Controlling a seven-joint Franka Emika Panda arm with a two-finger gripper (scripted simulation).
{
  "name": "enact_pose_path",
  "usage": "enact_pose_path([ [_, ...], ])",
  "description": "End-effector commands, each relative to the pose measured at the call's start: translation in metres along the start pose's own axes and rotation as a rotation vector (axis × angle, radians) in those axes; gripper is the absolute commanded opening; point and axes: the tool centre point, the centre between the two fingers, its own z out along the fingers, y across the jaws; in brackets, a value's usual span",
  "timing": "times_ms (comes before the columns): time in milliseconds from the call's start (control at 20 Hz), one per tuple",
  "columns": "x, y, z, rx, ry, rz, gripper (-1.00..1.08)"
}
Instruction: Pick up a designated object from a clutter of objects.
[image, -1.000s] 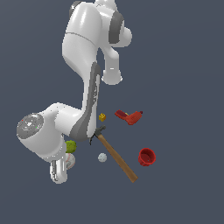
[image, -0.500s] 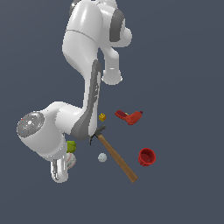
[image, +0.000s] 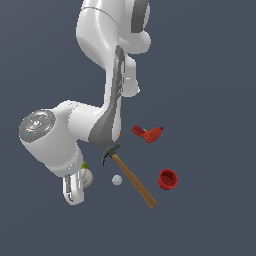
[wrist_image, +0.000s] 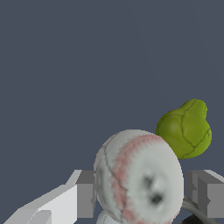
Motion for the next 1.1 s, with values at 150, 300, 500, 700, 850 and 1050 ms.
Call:
enact_pose_path([
  [150, -0.031, -0.009, -0.055, 0.000, -0.001, -0.001, -1.00],
  [300, -0.049, -0.014, -0.085, -0.003, -0.002, -0.001, -1.00],
  [500, -0.072, -0.020, -0.125, -0.006, -0.004, -0.001, -1.00],
  [700, -0.095, -0.027, -0.165, -0.009, -0.005, -0.001, -1.00],
  [850, -0.111, -0.032, -0.194, -0.011, -0.006, -0.001, -1.00],
  [1050, -0.132, -0.040, -0.232, -0.013, -0.008, -0.001, -1.00],
])
